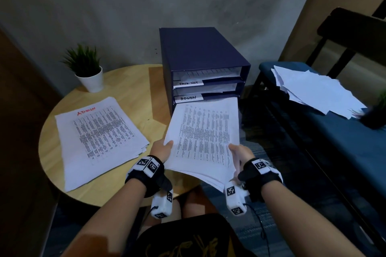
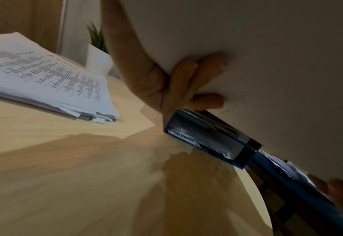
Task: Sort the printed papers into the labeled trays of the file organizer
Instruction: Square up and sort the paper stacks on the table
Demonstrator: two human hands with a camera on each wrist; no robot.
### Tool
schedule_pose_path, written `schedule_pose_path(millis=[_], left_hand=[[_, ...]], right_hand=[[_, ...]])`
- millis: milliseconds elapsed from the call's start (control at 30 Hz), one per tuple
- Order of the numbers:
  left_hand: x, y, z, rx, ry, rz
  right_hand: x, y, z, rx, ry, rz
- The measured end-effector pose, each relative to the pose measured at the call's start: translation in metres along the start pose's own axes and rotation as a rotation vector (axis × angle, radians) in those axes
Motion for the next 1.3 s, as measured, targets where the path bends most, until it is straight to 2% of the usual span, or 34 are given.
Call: schedule_pose_path(millis=[133,300,533,700,800,867,933,1100,1167,1233,1300], left_hand=[[0.000,-0.006,0.007,-0.007,0.052,-0.053],[0.020,-0.013,0.005,-0.043,0.157,-0.099],[0.056,-0.013,-0.005,-0.002,0.231,-0.058],[0.060,-0.028,-0.026,0.039,0.244,-0.127],[0.054,-0.046,-0.039,0.028,0.241,-0.157],[0.052,-0.059,-0.044,0.032,0.254,-0.173],[0.050,-0.070,-0.050,0.028,0.254,-0.180],[0.051,-0.089,-0.059,0.047,0.246,-0.143],[0.052,-0.092,-0.059,0.036,0.293,-0.114],[0.053,-0.092,-0.057,0.003,0.349,-0.055],[0.056,-0.091,-0.049,-0.048,0.441,0.060]], right_hand=[[0.010,-0.001,0.029,-0.056,0.117,-0.022],[-0.001,-0.014,0.055,0.004,0.108,-0.120],[-0.025,-0.036,0.083,-0.088,0.114,-0.284],[-0.035,-0.030,0.093,-0.116,0.203,-0.176],[-0.037,-0.035,0.083,-0.050,0.190,-0.038],[-0.038,-0.038,0.073,0.036,0.075,0.074],[-0.035,-0.044,0.064,0.090,-0.061,0.120],[-0.009,-0.057,0.059,0.103,-0.502,0.216],[0.007,-0.061,0.063,0.108,-0.531,0.228],[0.021,-0.068,0.070,0.075,-0.480,0.170],[0.032,-0.076,0.077,0.023,-0.416,0.109]])
Point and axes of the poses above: each hand's wrist, its own y-axis away from the middle knuckle, its own x-axis out of the palm, z = x × y, the point moved 1 cm from there along -y, towards the middle knuckle, and after that the axes turned 12 degrees about x, right-handed, at the moved point
